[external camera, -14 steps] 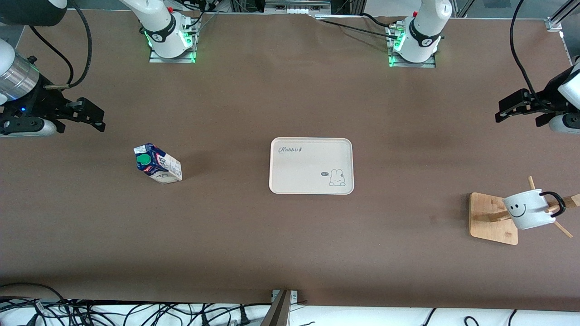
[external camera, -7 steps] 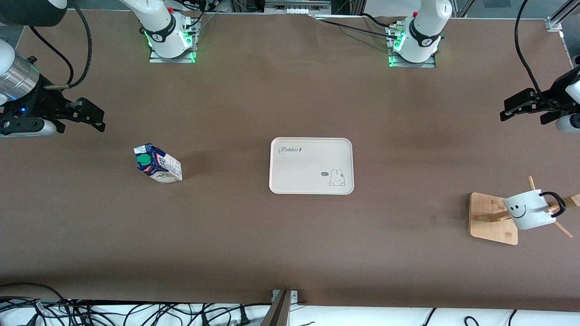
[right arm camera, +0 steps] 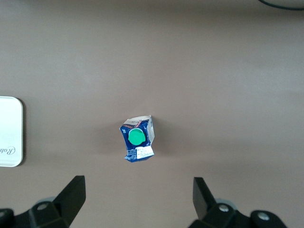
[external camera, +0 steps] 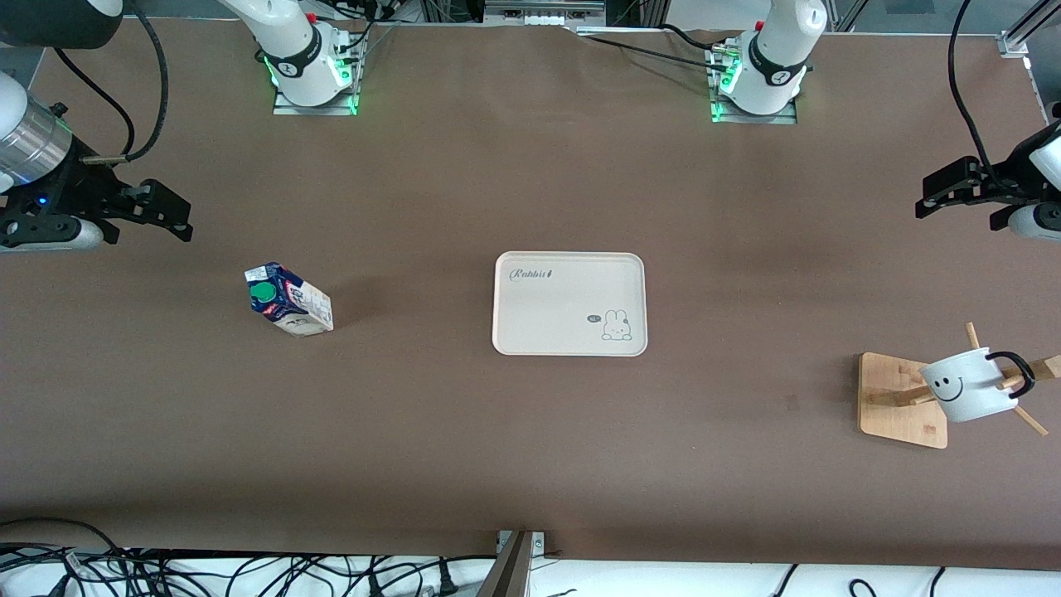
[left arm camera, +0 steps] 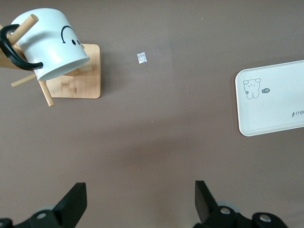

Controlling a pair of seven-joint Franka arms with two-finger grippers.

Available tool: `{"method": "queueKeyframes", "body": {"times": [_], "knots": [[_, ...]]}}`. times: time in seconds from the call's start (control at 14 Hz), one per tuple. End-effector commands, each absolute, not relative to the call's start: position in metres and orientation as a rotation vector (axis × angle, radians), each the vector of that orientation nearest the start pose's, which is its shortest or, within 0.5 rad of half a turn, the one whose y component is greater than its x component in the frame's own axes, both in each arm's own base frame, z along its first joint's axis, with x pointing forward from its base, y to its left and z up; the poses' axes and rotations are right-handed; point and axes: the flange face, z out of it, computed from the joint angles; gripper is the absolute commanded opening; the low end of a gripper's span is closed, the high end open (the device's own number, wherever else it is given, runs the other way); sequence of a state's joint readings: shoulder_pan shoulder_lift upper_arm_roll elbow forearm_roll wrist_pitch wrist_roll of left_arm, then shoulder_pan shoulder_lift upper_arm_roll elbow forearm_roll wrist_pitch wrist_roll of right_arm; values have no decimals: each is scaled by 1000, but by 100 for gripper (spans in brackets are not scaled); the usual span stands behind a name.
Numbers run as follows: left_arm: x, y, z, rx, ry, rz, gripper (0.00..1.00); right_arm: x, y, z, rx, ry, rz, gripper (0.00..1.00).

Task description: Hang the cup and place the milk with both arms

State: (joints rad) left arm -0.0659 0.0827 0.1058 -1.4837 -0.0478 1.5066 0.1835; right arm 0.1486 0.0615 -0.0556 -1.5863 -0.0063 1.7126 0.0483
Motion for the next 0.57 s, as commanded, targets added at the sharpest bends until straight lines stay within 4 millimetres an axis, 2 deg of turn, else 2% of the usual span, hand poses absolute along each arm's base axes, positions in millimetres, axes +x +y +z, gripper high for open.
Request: {"method": "queueKeyframes", "body": {"times": [0.0,0.14,0.36,0.5], "knots": [[575,16,619,-3192,230,99,100,583,54,598,-3153,-54,-101,100],[575,19,619,-3193,213,104,100,584,54,597,-3153,-54,-99,100],[574,21,620,-3195,20,112,100,583,54,598,-3153,-54,-101,100],[572,21,620,-3194,-20,127,100,584,54,597,-3152,-53,-99,100]]}}
